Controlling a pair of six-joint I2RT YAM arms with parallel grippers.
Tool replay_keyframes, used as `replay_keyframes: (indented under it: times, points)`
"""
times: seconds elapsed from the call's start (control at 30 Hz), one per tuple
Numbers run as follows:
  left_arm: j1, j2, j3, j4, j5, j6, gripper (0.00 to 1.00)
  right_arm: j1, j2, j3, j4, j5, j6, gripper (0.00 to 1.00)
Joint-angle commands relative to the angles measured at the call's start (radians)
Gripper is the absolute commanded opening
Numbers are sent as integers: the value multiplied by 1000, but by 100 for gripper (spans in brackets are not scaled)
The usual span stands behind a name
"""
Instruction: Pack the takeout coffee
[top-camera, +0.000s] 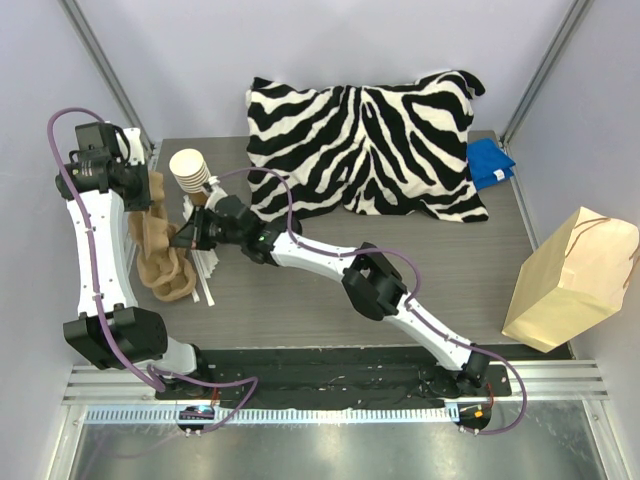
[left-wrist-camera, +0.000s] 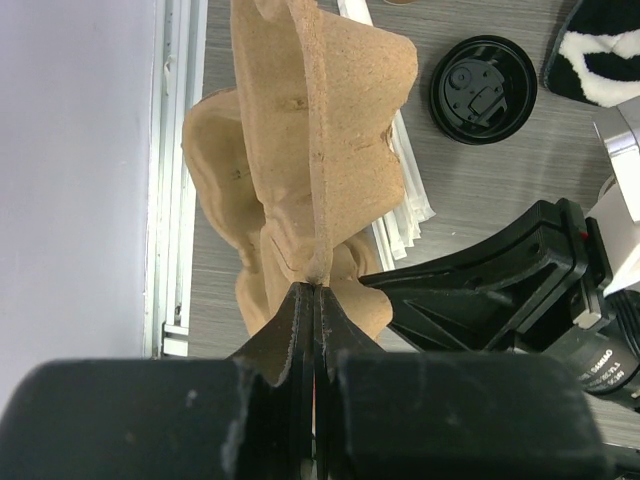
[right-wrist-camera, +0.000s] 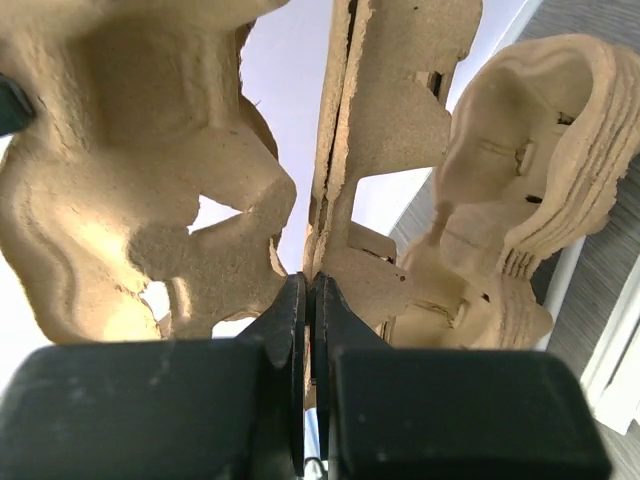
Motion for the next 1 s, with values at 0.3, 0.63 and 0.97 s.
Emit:
replay_keyframes:
  times: [0.3, 0.63, 0.97]
  points:
    - [11, -9, 12, 21, 4, 3, 0, -3, 23, -50, 120, -57, 33, 1]
    - [12, 2, 11, 21, 14, 3, 0, -16, 34, -53, 115, -55, 52, 46]
    - [11, 13, 81, -3, 92, -25, 0, -40, -60, -10, 84, -86, -5, 76]
